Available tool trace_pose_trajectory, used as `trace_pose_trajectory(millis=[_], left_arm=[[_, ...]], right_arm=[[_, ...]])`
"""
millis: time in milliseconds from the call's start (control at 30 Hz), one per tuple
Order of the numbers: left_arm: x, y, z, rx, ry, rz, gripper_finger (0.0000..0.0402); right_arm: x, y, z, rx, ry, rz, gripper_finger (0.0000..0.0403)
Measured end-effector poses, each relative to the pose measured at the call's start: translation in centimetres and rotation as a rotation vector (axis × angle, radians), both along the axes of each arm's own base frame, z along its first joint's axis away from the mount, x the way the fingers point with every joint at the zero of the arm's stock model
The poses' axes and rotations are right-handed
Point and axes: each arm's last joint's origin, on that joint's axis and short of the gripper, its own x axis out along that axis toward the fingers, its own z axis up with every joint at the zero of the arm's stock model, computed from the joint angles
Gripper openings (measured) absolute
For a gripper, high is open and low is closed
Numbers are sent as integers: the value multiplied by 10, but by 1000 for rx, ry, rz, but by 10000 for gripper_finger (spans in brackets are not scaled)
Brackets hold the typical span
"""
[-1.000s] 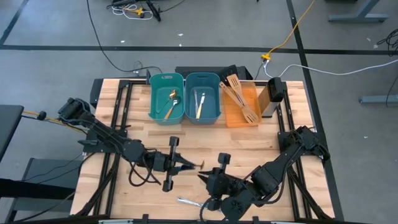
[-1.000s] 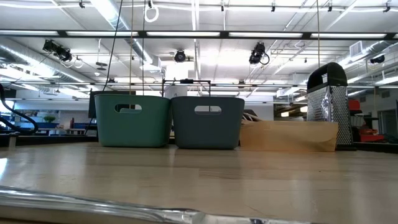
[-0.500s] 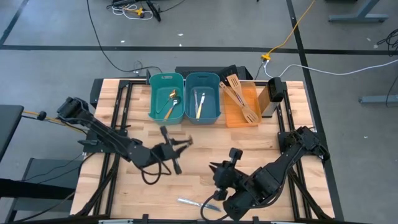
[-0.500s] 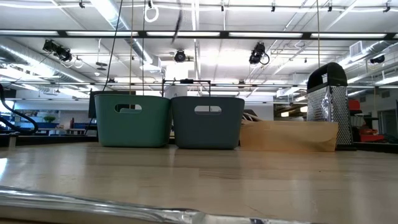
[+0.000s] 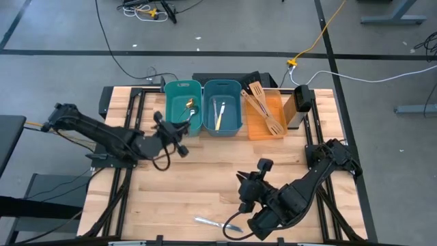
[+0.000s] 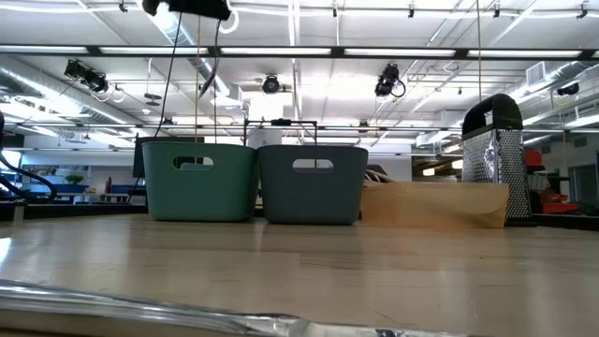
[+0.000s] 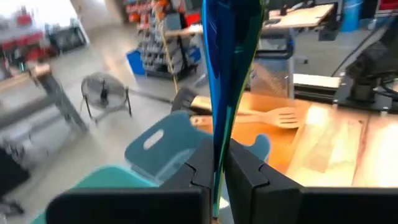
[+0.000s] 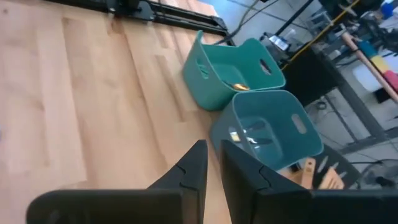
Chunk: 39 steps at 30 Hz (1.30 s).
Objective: Pick & Place Kitchen Items
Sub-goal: Put the blue spoon into the green bin
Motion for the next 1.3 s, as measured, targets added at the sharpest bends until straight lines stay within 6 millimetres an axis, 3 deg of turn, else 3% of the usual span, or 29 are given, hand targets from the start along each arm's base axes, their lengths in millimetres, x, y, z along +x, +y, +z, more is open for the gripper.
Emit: trace_pose_trajectory(millis=[400, 767, 1300], left_arm=[[-19, 63, 7, -79, 50, 119, 22], [-30, 130, 1, -235, 79, 169, 22], [-57, 188, -2, -379, 35, 160, 22]], right_arm=[[7, -25, -2, -186, 35, -61, 52], [27, -61, -26, -280, 154, -140, 52], [40, -95, -34, -293, 209, -226, 52]])
